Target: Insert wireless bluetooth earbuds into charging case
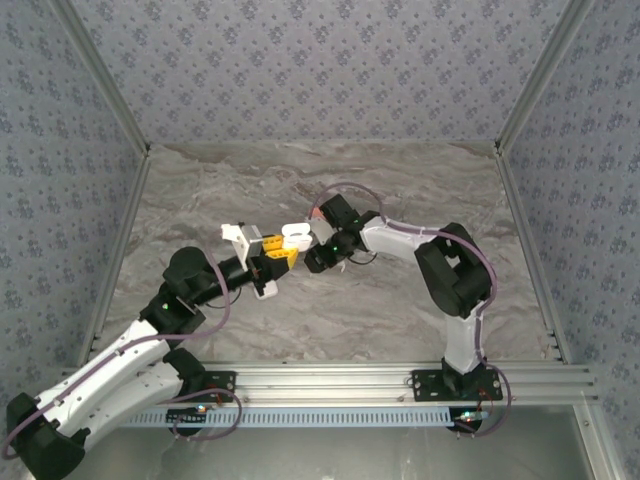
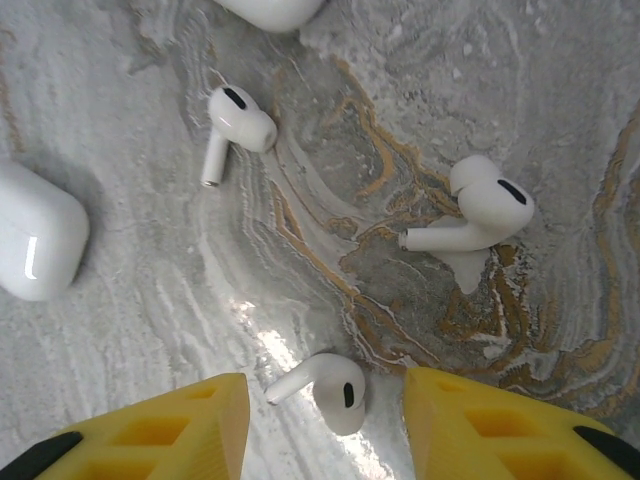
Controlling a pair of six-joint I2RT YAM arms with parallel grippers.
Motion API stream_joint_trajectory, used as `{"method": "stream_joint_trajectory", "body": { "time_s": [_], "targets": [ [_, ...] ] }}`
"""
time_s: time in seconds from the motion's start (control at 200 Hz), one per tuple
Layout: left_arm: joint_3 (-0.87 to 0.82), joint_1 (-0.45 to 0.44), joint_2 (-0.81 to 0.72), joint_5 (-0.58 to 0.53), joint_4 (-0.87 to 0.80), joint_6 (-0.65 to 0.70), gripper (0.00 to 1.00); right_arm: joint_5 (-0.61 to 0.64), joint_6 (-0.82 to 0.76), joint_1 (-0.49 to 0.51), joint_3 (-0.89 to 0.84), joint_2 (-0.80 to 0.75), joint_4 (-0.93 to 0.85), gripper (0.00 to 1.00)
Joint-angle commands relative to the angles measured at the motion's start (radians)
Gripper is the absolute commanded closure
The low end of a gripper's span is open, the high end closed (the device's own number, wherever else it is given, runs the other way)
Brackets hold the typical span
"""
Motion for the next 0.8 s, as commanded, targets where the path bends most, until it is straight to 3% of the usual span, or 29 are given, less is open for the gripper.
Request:
{"method": "stream_joint_trajectory", "body": {
  "time_s": [0.0, 0.415, 0.795],
  "targets": [
    [0.000, -0.005, -0.004, -0.010, 0.007, 0.008, 1.00, 0.006, -0.020, 0.014, 0.034, 0.030, -0.042, 0.54],
    [0.010, -0.005, 0.015, -0.013, 0.010, 0.011, 1.00, 0.017, -0.039, 0.039, 0.049, 0.078, -0.076, 0.62],
    [0.014, -0.005, 0.025, -0.016, 0.006, 0.013, 1.00, 0.029, -0.050, 0.037, 0.005, 0.036, -0.085, 0.80]
  ]
}}
